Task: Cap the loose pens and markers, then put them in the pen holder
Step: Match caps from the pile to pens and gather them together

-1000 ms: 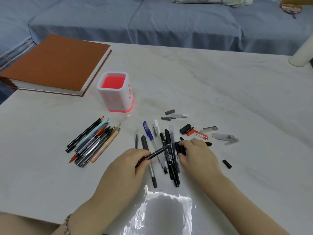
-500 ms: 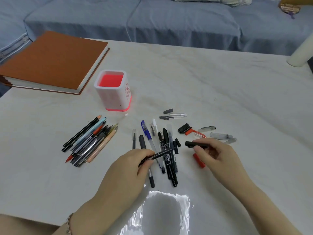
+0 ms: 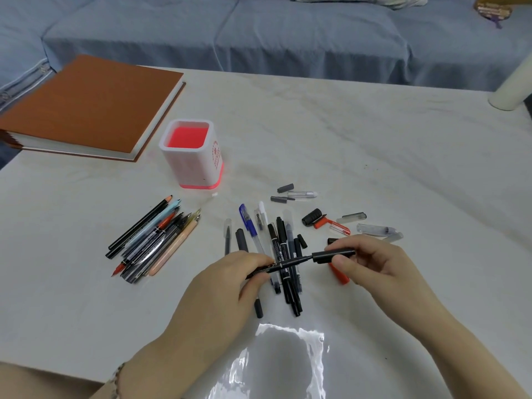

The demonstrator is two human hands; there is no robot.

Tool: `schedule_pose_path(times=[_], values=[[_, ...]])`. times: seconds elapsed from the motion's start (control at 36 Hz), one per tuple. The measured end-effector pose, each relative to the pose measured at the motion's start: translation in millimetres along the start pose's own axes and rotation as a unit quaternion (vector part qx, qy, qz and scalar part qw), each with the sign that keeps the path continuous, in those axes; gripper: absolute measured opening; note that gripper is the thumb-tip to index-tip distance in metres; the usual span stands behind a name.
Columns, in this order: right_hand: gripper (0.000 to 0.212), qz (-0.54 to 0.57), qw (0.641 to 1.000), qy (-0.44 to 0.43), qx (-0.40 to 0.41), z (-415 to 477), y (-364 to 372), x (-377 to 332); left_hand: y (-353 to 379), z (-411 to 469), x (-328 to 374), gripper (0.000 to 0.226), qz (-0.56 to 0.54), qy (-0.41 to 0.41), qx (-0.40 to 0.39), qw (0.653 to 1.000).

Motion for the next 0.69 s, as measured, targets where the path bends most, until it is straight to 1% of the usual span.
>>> schedule_pose_path(times=[0.17, 0.25, 0.36, 0.42, 0.44, 0.53, 0.61, 0.69], values=[[0.015, 0.009, 1.000, 0.004, -0.014, 0, 2, -1, 1, -1, 5, 0.031, -0.001, 0.014, -0.007, 1.000], [0.016, 0.004, 0.999, 0.010, -0.036, -3, 6, 0, 2, -3, 10, 0.026, 0.002, 0.048, -0.017, 0.999], [0.015, 0.003, 0.998, -0.010, -0.069, -6, 15, -8, 3, -3, 20, 0.021, 0.017, 0.094, -0.020, 0.995], [0.027, 0.004, 0.998, -0.020, -0.062, -6, 15, -10, 3, -3, 24, 0.020, 0.027, 0.107, -0.024, 0.994], [0.028, 0.004, 0.998, -0.024, -0.058, -6, 15, -12, 3, -3, 25, 0.021, 0.033, 0.112, -0.028, 0.993], [0.016, -0.002, 0.998, -0.044, -0.051, -8, 16, -15, 4, 0, 28, 0.026, 0.049, 0.123, -0.054, 0.990], [0.018, -0.004, 0.997, -0.063, -0.032, -8, 15, -13, 5, 3, 28, 0.023, 0.045, 0.123, -0.071, 0.989], [0.019, -0.039, 0.994, -0.097, -0.018, -8, 15, -14, 6, 8, 28, 0.023, 0.028, 0.103, -0.080, 0.991]])
Point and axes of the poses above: each hand's wrist, its own z-axis towards the middle knuckle, its own y-axis out of the palm, x = y × z, the point moved 7 cm from there along z, towards the middle knuckle, and after that the axes turned 11 degrees about -z, right-handed, at the moved point
